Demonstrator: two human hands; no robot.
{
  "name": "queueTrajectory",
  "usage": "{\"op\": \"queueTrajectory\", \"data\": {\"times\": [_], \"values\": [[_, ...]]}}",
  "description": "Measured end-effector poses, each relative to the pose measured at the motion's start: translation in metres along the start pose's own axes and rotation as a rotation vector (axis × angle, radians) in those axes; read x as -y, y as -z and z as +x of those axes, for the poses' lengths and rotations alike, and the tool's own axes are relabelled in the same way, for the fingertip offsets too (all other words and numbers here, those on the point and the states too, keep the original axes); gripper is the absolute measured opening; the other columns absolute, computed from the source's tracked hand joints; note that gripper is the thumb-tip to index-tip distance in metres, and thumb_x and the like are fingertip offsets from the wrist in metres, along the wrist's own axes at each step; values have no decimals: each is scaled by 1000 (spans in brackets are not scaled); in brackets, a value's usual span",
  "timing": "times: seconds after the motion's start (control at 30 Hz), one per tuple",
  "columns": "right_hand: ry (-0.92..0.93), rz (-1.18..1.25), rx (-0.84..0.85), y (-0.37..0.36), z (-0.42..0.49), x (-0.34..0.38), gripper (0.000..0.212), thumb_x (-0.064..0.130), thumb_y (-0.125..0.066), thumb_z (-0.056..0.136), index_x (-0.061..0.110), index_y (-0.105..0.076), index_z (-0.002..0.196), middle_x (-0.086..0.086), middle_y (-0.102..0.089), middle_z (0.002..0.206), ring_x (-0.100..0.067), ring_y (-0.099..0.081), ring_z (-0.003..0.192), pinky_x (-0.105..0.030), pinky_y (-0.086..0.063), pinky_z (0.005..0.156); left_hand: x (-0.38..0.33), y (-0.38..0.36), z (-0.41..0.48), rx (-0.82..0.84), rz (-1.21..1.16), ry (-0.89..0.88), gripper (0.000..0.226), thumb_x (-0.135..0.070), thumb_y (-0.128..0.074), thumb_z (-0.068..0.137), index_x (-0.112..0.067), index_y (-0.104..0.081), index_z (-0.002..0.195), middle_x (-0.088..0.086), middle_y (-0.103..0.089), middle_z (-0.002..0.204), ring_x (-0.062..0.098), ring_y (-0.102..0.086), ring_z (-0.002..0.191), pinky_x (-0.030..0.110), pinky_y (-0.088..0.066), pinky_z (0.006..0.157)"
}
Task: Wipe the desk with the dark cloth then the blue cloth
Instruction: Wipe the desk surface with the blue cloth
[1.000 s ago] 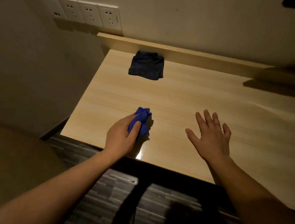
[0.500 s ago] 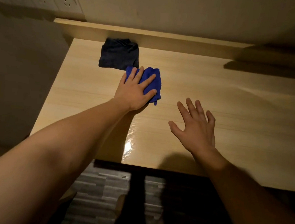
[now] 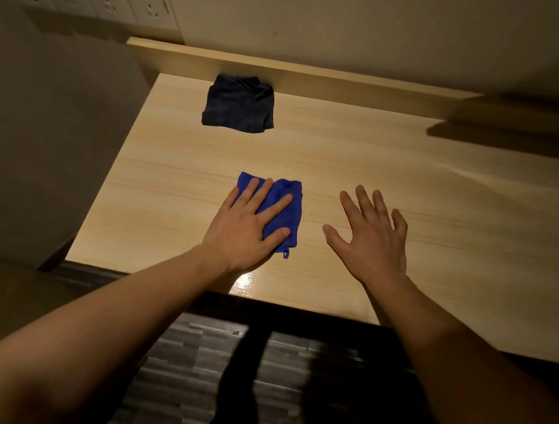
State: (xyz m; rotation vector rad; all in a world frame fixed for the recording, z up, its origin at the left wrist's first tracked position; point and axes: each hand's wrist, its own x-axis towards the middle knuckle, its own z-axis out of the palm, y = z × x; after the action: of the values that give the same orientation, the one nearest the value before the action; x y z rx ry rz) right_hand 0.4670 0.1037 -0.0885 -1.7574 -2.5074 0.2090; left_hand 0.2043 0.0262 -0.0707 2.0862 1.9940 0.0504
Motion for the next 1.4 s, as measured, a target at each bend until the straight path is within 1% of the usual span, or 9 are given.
{"op": "queueTrajectory", "data": {"times": [0.27, 0.53, 0.63, 0.77, 0.9, 1.03, 1.17, 1.3, 1.4], "values": [[7, 8, 3, 2, -1, 1, 80, 83, -20, 95, 42, -21, 163, 8, -14, 174, -17, -3, 160, -53, -9, 122, -18, -14, -52, -13, -12, 23, 69, -68, -15, 104, -41, -10, 168, -3, -3, 177, 22, 3, 164, 44, 2, 132], [58, 225, 78, 20, 1, -18, 78, 81, -34, 93, 40, -31, 160, 8, -14, 174, -14, -2, 160, -50, -7, 123, -42, -18, -85, -125, -116, 21, 60, -45, -31, 108, -16, -50, 157, 9, -40, 167, 32, -35, 156, 51, -27, 128], [4, 99, 13, 29, -3, -48, 81, 81, -34, 93, 37, -29, 161, 5, -17, 174, -17, -7, 160, -50, -13, 122, -57, -16, -98, -161, -204, 14, 55, -42, -38, 107, -14, -61, 148, 10, -49, 161, 32, -43, 151, 51, -36, 123], [-98, 14, 43, 25, -14, -77, 90, 90, -18, 90, 39, -16, 164, 10, -6, 175, -14, 4, 160, -53, -9, 122, -67, 8, -88, -73, -489, 138, 50, -52, -39, 105, -33, -63, 145, -10, -58, 154, 12, -50, 144, 26, -41, 108], [-108, -9, 22, 18, -14, -78, 89, 91, -17, 90, 40, -17, 164, 10, -9, 174, -15, 0, 160, -53, -12, 121, -63, 49, -22, -74, -809, 133, 26, -37, -54, 110, -39, -66, 133, -17, -69, 124, 10, -65, 116, 8, -41, 89], [-105, -7, 31, 18, -13, -80, 90, 92, -15, 90, 41, -13, 165, 10, -4, 174, -15, 2, 160, -53, -10, 122, -56, 75, 85, -193, -642, 50, 35, -30, -49, 114, -18, -64, 143, 5, -70, 133, 25, -64, 118, 24, -41, 87], [-104, 5, 84, 20, -8, -81, 95, 94, -10, 84, 43, -8, 164, 11, 5, 174, -15, 7, 160, -55, -5, 123, -44, 85, 183, -190, -385, 20, 49, -41, -41, 114, -17, -51, 156, 11, -52, 158, 36, -54, 135, 45, -43, 110], [-102, 20, 55, 18, -8, -82, 92, 94, -18, 88, 42, -11, 163, 12, 2, 172, -16, 2, 159, -54, -5, 121, -30, 61, 227, -11, -121, 5, 66, -60, -30, 111, -24, -31, 166, 16, -28, 171, 38, -28, 154, 49, -24, 125], [-95, 43, 25, 16, -9, -83, 89, 93, -25, 89, 43, -16, 163, 12, -3, 172, -15, -2, 159, -52, -7, 120, -27, 46, 235, -7, -72, 12, 71, -70, -23, 107, -34, -23, 168, 11, -15, 176, 33, -11, 161, 55, -10, 130]]}}
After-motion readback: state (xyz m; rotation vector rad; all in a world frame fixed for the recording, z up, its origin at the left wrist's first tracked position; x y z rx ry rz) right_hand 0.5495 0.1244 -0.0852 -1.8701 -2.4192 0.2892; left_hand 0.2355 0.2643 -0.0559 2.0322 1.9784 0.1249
